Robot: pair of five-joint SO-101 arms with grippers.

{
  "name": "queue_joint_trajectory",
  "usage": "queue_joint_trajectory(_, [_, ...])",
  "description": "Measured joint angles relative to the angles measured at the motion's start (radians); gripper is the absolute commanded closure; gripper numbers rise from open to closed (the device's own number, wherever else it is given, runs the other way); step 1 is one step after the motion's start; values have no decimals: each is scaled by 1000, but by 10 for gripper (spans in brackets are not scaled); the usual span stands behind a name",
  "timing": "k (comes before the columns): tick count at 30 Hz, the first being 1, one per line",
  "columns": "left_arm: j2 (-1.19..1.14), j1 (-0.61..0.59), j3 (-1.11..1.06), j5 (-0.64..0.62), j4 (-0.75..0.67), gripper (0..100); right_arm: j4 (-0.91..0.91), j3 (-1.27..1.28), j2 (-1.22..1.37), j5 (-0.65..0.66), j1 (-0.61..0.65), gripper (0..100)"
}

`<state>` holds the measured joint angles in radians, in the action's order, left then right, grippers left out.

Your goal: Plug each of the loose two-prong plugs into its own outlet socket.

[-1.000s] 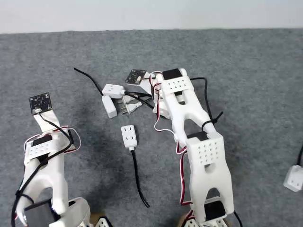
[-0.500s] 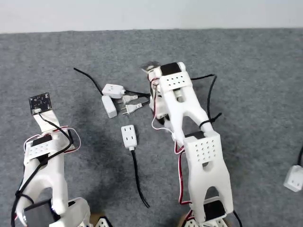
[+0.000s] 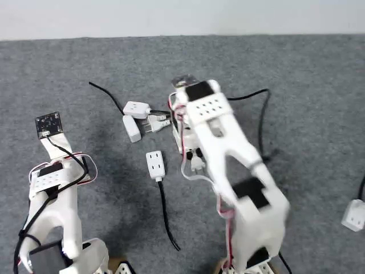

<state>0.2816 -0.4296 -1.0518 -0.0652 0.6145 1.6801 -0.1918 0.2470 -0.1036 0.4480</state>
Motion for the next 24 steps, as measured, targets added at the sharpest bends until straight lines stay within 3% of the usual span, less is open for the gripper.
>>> queue_joint_trajectory(8, [-6, 26, 9, 3, 14, 987, -55, 354, -574, 43, -6, 991])
queue_joint_trajectory(12, [-64, 35, 71, 83, 97, 987, -121, 442, -789, 69, 51, 991])
queue_joint_trajectory(16, [-187, 72, 184, 212, 241, 987, -230, 555, -942, 103, 196, 991])
queue_joint_trajectory(20, [-227, 132, 241, 476, 402, 988, -388, 744, -1054, 173, 359, 991])
queue_joint_trajectory(24, [-218, 178, 229, 628, 437, 988, -535, 921, -1120, 190, 431, 991])
